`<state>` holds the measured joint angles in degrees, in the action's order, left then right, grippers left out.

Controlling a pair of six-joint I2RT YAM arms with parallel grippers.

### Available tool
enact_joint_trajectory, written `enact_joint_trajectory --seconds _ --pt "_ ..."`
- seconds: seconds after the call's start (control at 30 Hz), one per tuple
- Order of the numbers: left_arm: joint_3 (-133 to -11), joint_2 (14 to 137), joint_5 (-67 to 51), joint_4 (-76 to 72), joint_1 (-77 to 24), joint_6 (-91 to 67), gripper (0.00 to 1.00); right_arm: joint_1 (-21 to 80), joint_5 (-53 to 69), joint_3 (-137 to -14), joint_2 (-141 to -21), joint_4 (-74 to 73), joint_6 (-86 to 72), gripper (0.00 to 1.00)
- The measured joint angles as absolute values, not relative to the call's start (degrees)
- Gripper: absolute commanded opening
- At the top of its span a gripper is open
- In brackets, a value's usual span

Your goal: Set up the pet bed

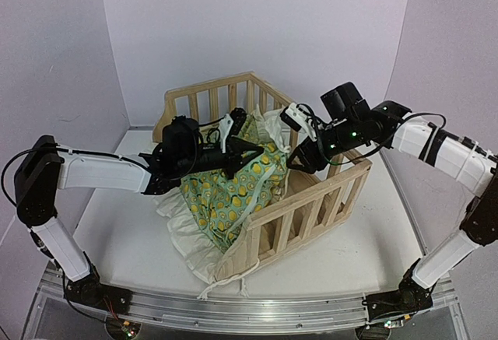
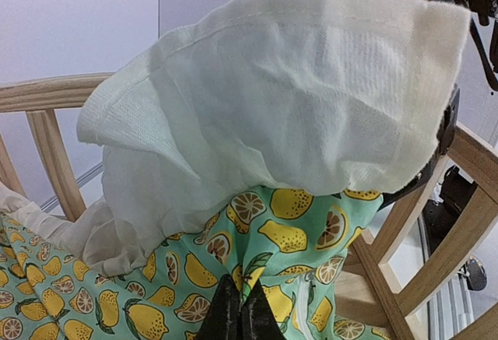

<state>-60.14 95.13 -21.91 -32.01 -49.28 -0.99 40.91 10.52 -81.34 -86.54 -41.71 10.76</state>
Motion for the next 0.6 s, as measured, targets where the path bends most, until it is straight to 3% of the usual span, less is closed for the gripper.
enact_joint_trajectory --seconds 0.37,0.6 --pt "-59.4 92.7 -18.7 -32.0 -48.8 1.5 0.0 40.7 14.3 -79.8 -87.5 -38.0 12.9 0.64" --pt "-59.4 91.5 -17.8 -32.0 -48.6 1.8 0.0 40.7 17.1 -77.0 -88.2 -29.9 13.0 0.5"
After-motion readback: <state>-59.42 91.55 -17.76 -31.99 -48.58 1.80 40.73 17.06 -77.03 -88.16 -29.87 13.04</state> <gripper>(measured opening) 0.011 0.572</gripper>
